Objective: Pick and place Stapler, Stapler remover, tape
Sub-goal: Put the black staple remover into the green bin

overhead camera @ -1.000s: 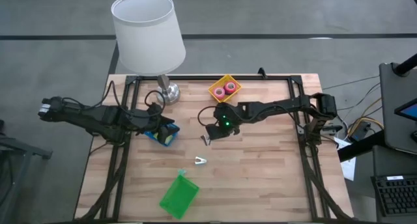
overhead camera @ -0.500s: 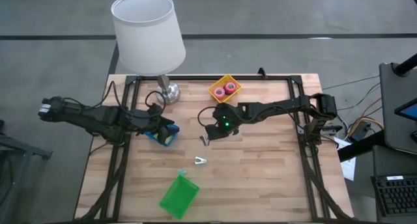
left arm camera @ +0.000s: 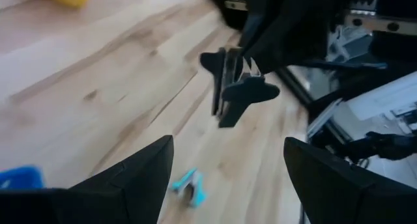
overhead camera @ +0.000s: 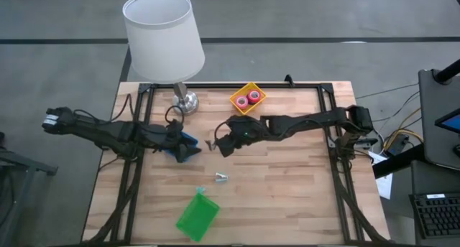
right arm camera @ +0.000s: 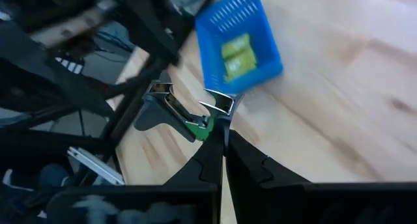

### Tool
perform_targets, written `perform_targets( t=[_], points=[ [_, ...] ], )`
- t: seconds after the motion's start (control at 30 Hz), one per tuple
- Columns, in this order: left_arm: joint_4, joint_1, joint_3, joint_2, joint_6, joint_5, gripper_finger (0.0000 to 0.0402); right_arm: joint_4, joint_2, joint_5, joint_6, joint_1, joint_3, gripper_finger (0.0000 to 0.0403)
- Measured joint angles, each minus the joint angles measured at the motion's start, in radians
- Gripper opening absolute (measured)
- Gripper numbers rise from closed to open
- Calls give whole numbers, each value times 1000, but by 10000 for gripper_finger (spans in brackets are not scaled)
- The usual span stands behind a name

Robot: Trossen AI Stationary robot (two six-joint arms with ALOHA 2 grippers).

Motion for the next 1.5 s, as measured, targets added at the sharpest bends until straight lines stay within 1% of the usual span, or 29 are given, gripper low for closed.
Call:
perform_targets(
  t=[0.13, 0.3, 0.37, 0.7, 0.8, 0.97, 1.2, 1.33, 1.5],
  points=[
    [64, 0, -4, 1, 56, 0, 294, -2, -1, -12, -41, 0, 32, 8],
    [89, -4, -2, 1, 135, 5, 293, -1, -2, -144, -61, 0, 59, 8],
    [119, -12, -1, 0, 172, 16, 293, -3, -2, -178, -74, 1, 62, 8],
    [158, -36, -1, -8, 239, 46, 290, -21, -2, -187, -74, 4, 63, 8],
    [176, -41, -1, -8, 265, 80, 275, -21, -2, -187, -81, 4, 63, 8],
    [176, -41, -1, -8, 275, 122, 233, -19, -2, -194, -103, 4, 63, 8],
    [194, -41, -1, -8, 273, 126, 178, -19, -2, -197, -110, 4, 63, 8],
    [198, -41, -1, -5, 273, 123, 164, -17, -2, -207, -110, 4, 63, 8],
    [209, -41, -1, -5, 271, 123, 161, -14, -2, -214, -111, 5, 64, 8]
  ],
)
